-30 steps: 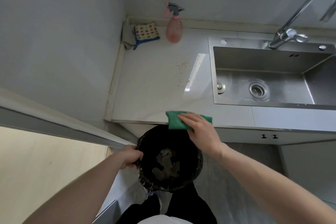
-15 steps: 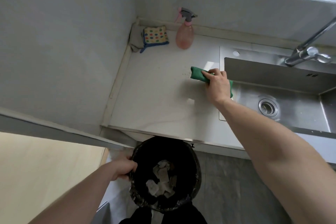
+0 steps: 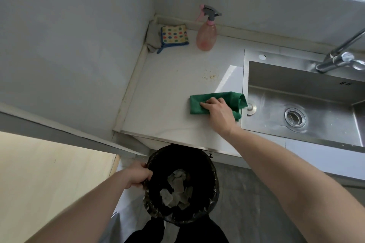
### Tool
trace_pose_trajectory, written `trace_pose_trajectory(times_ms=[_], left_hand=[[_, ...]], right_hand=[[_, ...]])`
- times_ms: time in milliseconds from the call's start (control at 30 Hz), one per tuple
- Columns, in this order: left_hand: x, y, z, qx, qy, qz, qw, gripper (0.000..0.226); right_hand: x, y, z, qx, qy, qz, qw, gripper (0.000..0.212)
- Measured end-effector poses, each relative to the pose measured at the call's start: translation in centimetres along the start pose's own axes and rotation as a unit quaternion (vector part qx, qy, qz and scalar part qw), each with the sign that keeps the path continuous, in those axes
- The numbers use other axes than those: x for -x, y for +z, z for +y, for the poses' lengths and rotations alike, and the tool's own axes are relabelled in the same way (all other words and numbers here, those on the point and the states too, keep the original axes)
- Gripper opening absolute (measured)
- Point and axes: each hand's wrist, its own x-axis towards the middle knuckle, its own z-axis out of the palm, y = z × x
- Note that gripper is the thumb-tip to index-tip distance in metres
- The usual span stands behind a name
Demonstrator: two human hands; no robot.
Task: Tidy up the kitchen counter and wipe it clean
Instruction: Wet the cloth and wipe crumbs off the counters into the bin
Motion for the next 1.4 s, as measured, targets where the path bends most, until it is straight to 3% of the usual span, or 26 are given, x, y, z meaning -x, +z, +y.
trace_pose_trajectory(times_ms=[167,467,667,800,900,1000,1100,1200,1400], left_hand=[[1.2,0.1,0.6,-0.01,0.009,0.009,1.0,0.02],[1.9,-0.2,1.1,-0.031,0.015,0.024,0.999,0.03],[1.4,-0.7,0.7,-0.024,0.015,0.005,1.0,0.034],[1.9,-0.7,1.2,-0.016,0.017,0.0,1.0,0.032],[1.7,-0.8,1.3,-0.005,0.01,-0.01,1.0,0.034],[1.5,-0.6,1.2,-0.001,0.011,-0.013,1.0,0.033],[1.5,-0.3,1.1,-0.003,0.017,-0.013,1.0,0.032],[1.7,-0.2,1.1,-0.002,0.02,-0.012,1.0,0.033],[1.5,-0.2,1.0,0.006,0.023,-0.009,1.0,0.034]], right_hand=[[5.7,1.2,-3.1,0.001,-0.051,-0.027,0.998,0.055],[16.3,2.9,-9.0,-0.064,-0.115,-0.078,0.988,0.051],[16.2,-0.8,-7.3,-0.144,-0.053,0.051,0.987,0.049],[12.0,-4.8,-4.2,-0.148,-0.006,0.136,0.98,0.049],[7.8,-5.8,-2.4,-0.14,0.031,0.157,0.977,0.047],[4.2,-4.4,-2.2,-0.109,0.049,0.105,0.987,0.049],[2.4,-1.6,-3.6,-0.086,0.021,-0.013,0.996,0.047],[2.4,0.7,-5.6,-0.076,0.036,-0.113,0.99,0.06],[1.9,1.5,-5.5,-0.112,0.135,-0.023,0.984,0.06]])
